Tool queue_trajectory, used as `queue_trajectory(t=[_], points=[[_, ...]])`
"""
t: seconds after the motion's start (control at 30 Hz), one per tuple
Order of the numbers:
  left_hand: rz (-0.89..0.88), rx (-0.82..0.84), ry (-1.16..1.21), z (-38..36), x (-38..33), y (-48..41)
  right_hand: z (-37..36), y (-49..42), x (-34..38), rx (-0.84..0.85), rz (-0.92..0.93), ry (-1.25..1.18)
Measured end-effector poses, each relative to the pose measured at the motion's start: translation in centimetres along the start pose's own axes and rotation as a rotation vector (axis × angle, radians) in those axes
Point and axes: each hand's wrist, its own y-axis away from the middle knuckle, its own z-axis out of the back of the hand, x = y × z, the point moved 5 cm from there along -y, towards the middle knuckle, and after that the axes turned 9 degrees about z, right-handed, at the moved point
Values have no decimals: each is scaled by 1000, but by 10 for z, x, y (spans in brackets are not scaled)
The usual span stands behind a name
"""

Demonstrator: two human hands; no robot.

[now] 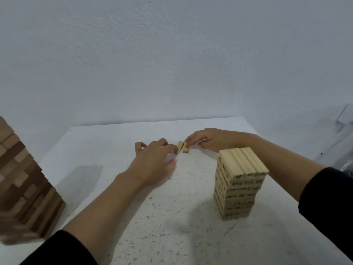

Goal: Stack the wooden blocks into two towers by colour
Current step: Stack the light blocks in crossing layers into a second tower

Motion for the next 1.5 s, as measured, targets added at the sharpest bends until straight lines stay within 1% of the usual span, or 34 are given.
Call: queue_trajectory(t=[0.13,0.2,0.4,0.5,0.6,0.7,0.8,0.93,1.03,1.13,1.2,1.37,1.43,1.5], points=[[-70,26,-29,4,-3,17,-5,2,10,112,41,-61],[-92,29,-51,2,-5,23,-7,5,8,115,36,-121],[-98,19,-126,-1,-4,32,9,29,14,-44,-52,-253],[-80,50,-82,-1,0,32,27,41,32,-151,-72,-336],[-61,90,26,4,2,33,49,51,57,-237,-43,-318],[-23,87,129,19,11,34,66,60,83,-238,-34,-257],[19,3,169,46,19,37,74,65,106,-202,-43,-163],[39,-114,280,91,21,48,74,65,137,-190,-62,-79],[86,-147,306,117,20,60,65,62,165,-192,-83,11],[157,-110,301,125,28,70,44,57,192,-199,-133,119],[189,-83,288,122,36,74,26,50,198,-235,-188,147],[207,28,219,88,52,70,-26,33,178,-441,-333,44],[203,82,154,67,54,66,-42,28,160,-492,-408,7],[175,131,73,49,50,61,-55,21,146,-506,-495,-7]])
